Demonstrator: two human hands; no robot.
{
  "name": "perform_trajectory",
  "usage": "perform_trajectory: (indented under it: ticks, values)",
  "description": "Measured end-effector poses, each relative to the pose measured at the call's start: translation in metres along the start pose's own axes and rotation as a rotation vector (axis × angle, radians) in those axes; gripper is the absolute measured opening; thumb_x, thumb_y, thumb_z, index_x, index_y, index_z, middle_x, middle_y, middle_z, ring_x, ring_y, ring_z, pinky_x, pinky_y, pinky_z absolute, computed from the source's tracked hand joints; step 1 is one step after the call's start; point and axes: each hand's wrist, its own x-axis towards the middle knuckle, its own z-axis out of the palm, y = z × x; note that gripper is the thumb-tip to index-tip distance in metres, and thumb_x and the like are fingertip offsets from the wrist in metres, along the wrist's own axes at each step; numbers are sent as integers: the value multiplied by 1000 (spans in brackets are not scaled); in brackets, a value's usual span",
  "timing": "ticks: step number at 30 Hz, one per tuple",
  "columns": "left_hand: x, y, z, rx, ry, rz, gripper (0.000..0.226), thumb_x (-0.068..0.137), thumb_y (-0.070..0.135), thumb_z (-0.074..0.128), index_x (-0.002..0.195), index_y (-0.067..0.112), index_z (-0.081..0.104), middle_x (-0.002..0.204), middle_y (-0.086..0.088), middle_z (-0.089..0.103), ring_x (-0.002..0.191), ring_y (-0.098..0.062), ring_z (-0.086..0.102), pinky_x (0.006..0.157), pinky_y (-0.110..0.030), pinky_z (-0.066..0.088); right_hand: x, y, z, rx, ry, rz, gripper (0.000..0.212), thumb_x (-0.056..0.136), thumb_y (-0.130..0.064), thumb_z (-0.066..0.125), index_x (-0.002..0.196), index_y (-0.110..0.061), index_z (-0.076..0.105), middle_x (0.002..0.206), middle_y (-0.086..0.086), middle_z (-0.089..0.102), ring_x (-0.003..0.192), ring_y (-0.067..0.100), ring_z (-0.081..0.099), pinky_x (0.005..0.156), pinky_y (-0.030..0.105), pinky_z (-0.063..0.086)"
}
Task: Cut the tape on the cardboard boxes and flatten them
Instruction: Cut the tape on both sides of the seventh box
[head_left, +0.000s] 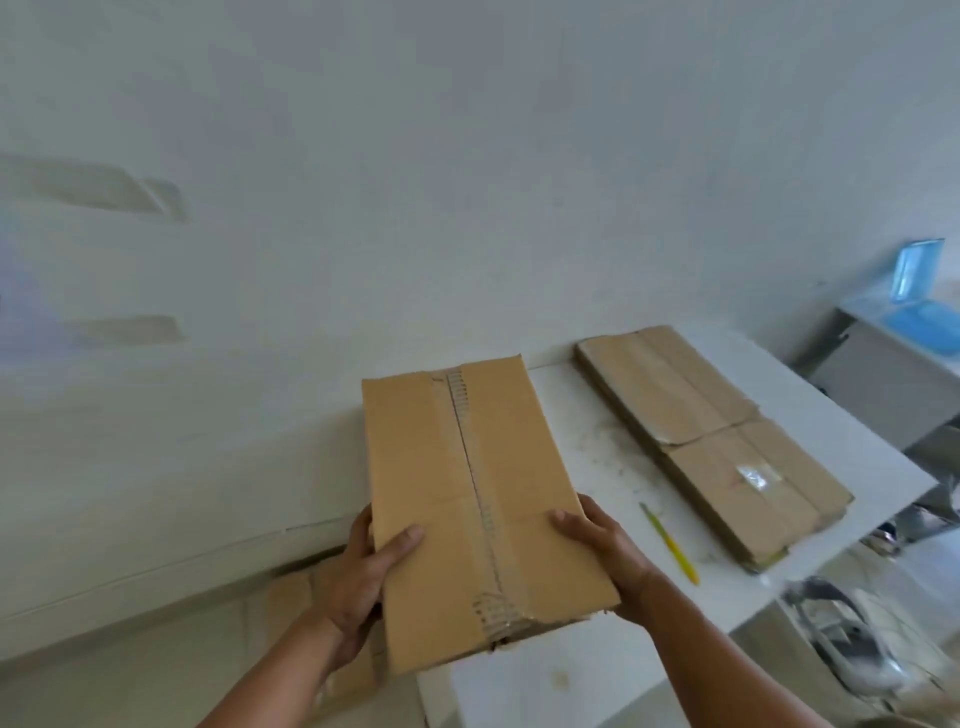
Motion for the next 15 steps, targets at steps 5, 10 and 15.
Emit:
perform_trajectory:
  ticks: [5,10,15]
  values:
    - [48,-40,91,-11,97,-32,82,63,51,90,132,32,51,109,-6,76,98,-30,74,80,-50,60,38,16,-104,32,-14,68,65,75,-37,80,132,-18,57,120,19,69,110,40,66,96,62,50]
    - [85,-67,156,161,299,-42,98,56,69,78,141,31,49,119,3,70,106,-21,69,92,-45,56,89,15,-174,-21,-126,156,65,75,-42,82,133,-21,59,121,13,69,111,35,67,96,57,52]
    - [94,-90,191,409,474,-19,119,60,69,85,152,49,12,140,16,51,121,-20,57,105,-51,47,122,3,-200,-247,-236,203,60,81,-51,76,133,-26,61,118,-1,72,108,19,69,97,43,54]
